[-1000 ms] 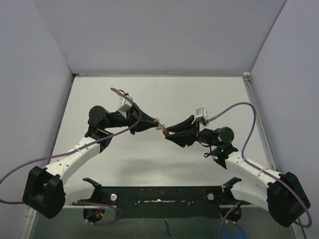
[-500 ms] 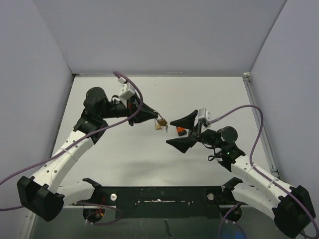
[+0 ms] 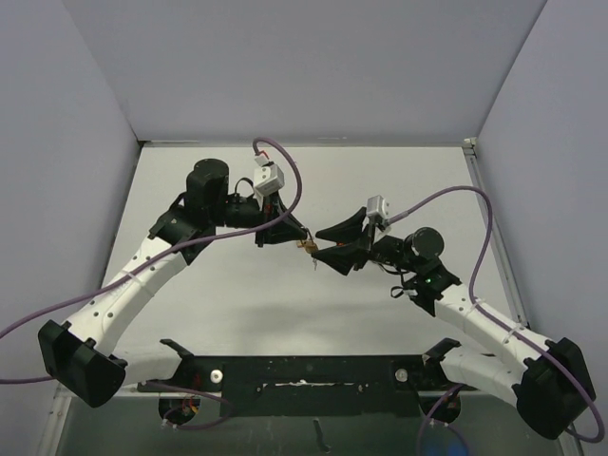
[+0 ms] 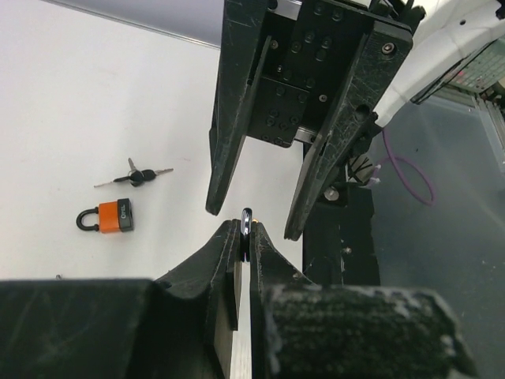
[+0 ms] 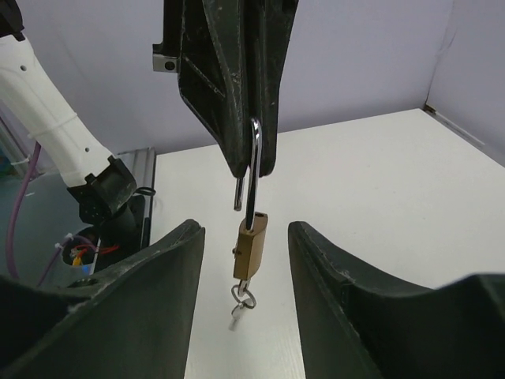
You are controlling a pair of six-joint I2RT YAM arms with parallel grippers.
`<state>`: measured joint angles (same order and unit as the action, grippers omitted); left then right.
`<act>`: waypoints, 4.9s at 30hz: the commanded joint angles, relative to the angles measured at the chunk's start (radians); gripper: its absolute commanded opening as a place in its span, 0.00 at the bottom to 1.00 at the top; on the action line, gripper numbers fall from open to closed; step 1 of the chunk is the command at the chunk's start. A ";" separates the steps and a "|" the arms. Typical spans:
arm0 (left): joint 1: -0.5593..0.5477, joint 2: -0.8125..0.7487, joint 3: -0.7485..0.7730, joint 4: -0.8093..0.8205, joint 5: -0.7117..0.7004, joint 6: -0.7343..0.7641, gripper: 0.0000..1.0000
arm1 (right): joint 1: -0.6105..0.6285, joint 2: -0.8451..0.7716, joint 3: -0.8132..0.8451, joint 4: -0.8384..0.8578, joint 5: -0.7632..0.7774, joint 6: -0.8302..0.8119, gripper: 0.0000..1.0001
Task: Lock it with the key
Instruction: Lock the lock.
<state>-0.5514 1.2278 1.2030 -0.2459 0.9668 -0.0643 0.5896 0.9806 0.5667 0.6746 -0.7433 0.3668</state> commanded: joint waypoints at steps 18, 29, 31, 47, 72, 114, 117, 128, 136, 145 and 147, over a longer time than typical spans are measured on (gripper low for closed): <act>-0.033 0.011 0.101 -0.082 -0.054 0.084 0.00 | 0.067 0.073 0.089 -0.065 0.005 -0.092 0.33; -0.039 0.014 0.104 -0.090 -0.058 0.090 0.00 | 0.089 0.075 0.099 -0.107 0.067 -0.131 0.29; -0.041 0.015 0.103 -0.089 -0.056 0.092 0.00 | 0.090 0.081 0.101 -0.107 0.069 -0.131 0.29; -0.049 0.016 0.091 -0.078 -0.066 0.092 0.00 | 0.105 0.088 0.108 -0.105 0.081 -0.132 0.00; 0.015 -0.120 -0.116 0.284 0.023 -0.097 0.29 | 0.103 0.012 0.061 -0.055 0.078 -0.115 0.00; 0.015 -0.100 -0.188 0.454 0.073 -0.214 0.00 | 0.104 0.046 0.067 0.031 -0.024 -0.054 0.00; 0.015 -0.103 -0.183 0.434 0.059 -0.201 0.00 | 0.104 0.048 0.071 0.030 -0.048 -0.051 0.00; 0.011 -0.089 -0.177 0.434 0.105 -0.211 0.14 | 0.103 0.029 0.068 0.000 0.011 -0.083 0.00; 0.010 -0.089 -0.181 0.440 0.110 -0.216 0.09 | 0.104 0.020 0.059 -0.008 0.037 -0.090 0.00; 0.008 -0.076 -0.184 0.463 0.117 -0.245 0.00 | 0.103 0.015 0.058 -0.001 0.053 -0.092 0.00; 0.008 -0.073 -0.183 0.466 0.120 -0.259 0.00 | 0.103 0.012 0.061 -0.001 0.063 -0.092 0.00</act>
<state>-0.5404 1.1461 1.0096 0.1764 1.0569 -0.2832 0.6884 1.0245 0.6071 0.6025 -0.7162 0.2935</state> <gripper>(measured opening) 0.025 0.186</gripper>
